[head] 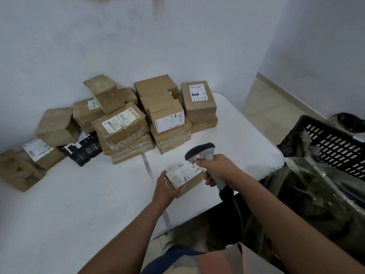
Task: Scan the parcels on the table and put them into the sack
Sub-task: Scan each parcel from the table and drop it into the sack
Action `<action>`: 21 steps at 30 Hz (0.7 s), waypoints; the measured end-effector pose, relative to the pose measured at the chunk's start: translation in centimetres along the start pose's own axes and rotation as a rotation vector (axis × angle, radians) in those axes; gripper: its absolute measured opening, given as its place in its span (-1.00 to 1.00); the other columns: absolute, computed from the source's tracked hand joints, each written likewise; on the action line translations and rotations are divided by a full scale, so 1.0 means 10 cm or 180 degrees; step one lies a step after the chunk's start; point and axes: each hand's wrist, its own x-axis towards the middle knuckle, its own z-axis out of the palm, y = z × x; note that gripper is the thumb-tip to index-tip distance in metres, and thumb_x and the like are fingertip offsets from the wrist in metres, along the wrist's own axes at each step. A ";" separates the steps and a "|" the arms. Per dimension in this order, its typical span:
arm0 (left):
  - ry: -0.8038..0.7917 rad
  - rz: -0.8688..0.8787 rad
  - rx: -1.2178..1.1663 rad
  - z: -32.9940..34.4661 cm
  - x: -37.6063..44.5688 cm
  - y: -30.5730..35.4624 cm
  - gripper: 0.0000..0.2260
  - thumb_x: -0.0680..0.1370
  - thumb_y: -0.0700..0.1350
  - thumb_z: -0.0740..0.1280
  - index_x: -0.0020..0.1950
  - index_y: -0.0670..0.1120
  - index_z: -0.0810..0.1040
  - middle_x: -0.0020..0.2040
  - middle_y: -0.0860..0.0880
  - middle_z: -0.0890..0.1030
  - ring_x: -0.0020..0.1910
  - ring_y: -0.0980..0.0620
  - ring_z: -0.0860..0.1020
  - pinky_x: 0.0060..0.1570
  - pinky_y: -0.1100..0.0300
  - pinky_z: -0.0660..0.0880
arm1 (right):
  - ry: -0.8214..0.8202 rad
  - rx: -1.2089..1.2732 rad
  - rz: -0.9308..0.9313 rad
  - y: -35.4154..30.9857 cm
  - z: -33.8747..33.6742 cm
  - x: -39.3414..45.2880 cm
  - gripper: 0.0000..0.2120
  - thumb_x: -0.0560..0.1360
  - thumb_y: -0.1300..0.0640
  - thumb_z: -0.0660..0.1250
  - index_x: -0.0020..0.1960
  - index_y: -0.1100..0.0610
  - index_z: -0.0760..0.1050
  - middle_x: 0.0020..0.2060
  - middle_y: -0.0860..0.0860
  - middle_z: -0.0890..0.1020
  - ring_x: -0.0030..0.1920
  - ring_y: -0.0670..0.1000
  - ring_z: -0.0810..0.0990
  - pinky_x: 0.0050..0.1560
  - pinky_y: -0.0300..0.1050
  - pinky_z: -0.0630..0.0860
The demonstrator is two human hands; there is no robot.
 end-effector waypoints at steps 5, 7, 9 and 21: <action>-0.0086 -0.0148 -0.0301 0.01 -0.02 -0.07 -0.11 0.35 -0.09 0.59 0.55 0.02 0.16 0.47 0.01 0.36 0.44 -0.04 0.35 0.24 0.06 0.49 | -0.0095 -0.0146 -0.0001 -0.13 -0.01 -0.04 -0.62 0.53 -0.07 0.37 0.01 0.28 0.52 -0.44 0.11 0.58 -0.49 0.03 0.55 -0.45 -0.22 0.49; -0.0106 -0.0186 -0.0332 0.00 -0.04 -0.06 -0.10 0.37 -0.09 0.58 0.56 0.03 0.12 0.48 0.03 0.34 0.43 -0.04 0.35 0.21 0.06 0.49 | -0.0122 -0.0187 0.0007 -0.19 -0.01 -0.05 -0.63 0.54 -0.08 0.37 -0.01 0.27 0.50 -0.45 0.11 0.58 -0.51 0.03 0.55 -0.45 -0.22 0.49; -0.0118 -0.0172 -0.0344 0.00 -0.05 -0.06 -0.11 0.39 -0.06 0.57 0.57 0.06 0.10 0.47 0.05 0.34 0.43 -0.04 0.36 0.16 0.11 0.49 | -0.0157 -0.0241 0.0042 -0.24 -0.01 -0.05 -0.64 0.54 -0.07 0.36 -0.03 0.26 0.49 -0.44 0.12 0.58 -0.50 0.03 0.55 -0.44 -0.20 0.49; -0.0114 -0.0125 -0.0381 0.01 -0.07 -0.04 -0.14 0.43 -0.06 0.55 0.56 0.07 0.09 0.51 -0.01 0.31 0.44 -0.08 0.33 0.12 0.16 0.47 | -0.0244 -0.0608 0.0095 -0.34 0.01 -0.04 -0.66 0.57 -0.01 0.33 0.05 0.30 0.48 -0.42 0.14 0.58 -0.48 0.05 0.54 -0.43 -0.17 0.48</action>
